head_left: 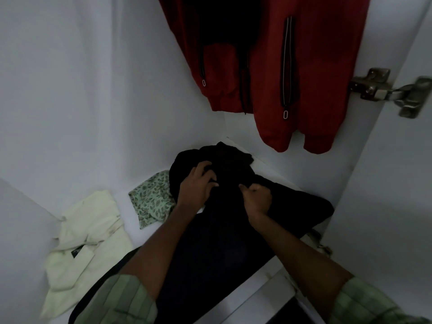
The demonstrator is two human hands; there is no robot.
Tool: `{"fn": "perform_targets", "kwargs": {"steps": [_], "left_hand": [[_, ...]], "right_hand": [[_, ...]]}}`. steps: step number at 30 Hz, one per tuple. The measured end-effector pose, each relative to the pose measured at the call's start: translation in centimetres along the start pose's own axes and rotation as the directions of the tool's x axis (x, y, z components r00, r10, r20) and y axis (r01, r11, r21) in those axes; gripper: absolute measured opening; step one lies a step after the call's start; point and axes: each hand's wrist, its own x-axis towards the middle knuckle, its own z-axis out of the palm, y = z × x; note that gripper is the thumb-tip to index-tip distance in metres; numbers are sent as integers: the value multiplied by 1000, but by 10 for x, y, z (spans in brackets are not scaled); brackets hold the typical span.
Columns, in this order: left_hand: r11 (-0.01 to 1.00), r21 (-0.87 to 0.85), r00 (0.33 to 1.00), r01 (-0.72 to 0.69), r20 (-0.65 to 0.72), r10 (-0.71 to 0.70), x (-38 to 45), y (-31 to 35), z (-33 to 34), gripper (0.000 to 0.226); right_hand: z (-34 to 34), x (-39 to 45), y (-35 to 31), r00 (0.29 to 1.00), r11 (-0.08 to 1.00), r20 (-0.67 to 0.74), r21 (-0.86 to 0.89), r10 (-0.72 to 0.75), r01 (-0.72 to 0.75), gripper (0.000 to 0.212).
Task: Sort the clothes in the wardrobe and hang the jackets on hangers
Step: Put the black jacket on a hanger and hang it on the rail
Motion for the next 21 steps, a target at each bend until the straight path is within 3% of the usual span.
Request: {"fn": "perform_targets", "kwargs": {"steps": [5, 9, 11, 13, 15, 18, 20, 21], "left_hand": [[985, -144, 982, -97, 146, 118, -32, 30, -10, 21], [977, -208, 975, 48, 220, -1, -47, 42, -7, 43], [981, -161, 968, 113, 239, -72, -42, 47, -5, 48], [987, -48, 903, 150, 414, -117, -31, 55, -2, 74], [993, 67, 805, 97, 581, -118, -20, 63, 5, 87], [983, 173, 751, -63, 657, -67, -10, 74, 15, 54], [986, 155, 789, -53, 612, -54, -11, 82, 14, 25], [990, 136, 817, -24, 574, -60, -13, 85, 13, 24]], "right_hand": [[7, -43, 9, 942, 912, -63, 278, 329, -300, 29], [-5, -68, 18, 928, 869, -71, 382, 365, -313, 34], [-11, -77, 21, 935, 873, -76, 392, 345, -290, 41], [-17, -82, 25, 943, 897, -97, 351, 319, -268, 45], [-21, -86, 28, 951, 915, -94, 313, 296, -254, 44], [-29, -91, 27, 962, 928, -40, 275, 270, -250, 45], [-36, -92, 28, 963, 929, 24, 258, 269, -266, 47], [-40, -90, 29, 959, 922, 55, 263, 279, -283, 48]]}}
